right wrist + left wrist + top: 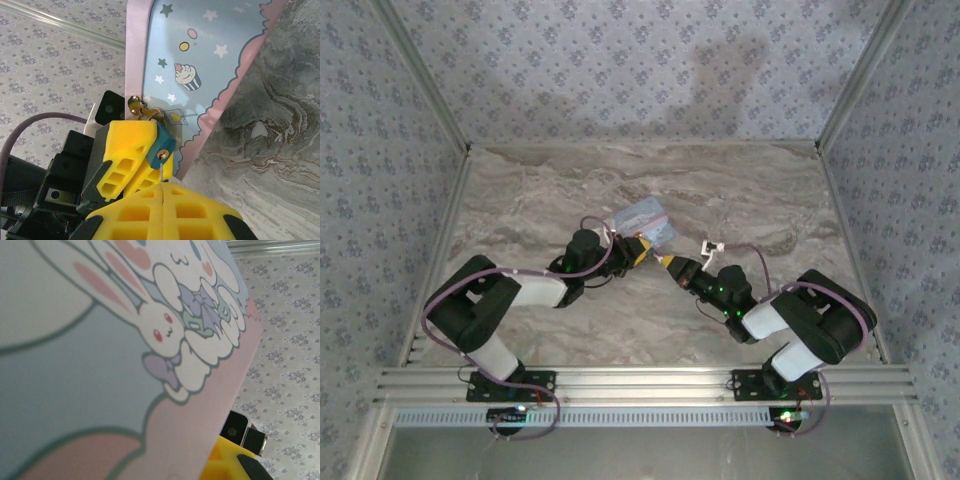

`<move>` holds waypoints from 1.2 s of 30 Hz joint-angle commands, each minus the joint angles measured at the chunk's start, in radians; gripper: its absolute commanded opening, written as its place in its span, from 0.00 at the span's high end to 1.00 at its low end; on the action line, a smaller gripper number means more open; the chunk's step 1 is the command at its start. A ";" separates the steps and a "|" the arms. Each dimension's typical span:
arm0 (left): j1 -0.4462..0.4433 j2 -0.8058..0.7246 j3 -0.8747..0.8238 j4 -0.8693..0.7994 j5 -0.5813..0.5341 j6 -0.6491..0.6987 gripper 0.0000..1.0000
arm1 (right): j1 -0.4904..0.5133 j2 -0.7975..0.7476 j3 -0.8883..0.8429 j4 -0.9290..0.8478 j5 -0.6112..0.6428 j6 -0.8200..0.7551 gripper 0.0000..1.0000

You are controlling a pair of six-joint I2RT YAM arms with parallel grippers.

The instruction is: Unlock the padlock with the key

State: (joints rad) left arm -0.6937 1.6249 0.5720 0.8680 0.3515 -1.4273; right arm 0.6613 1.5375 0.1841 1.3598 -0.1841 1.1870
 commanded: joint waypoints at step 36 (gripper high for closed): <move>-0.010 0.055 -0.016 0.190 -0.007 -0.082 1.00 | -0.009 -0.010 0.007 0.033 0.008 0.002 1.00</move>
State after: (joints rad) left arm -0.6987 1.6730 0.5560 0.9913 0.3477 -1.4944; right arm 0.6586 1.5387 0.1967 1.3624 -0.1963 1.1896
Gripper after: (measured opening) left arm 0.110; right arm 0.060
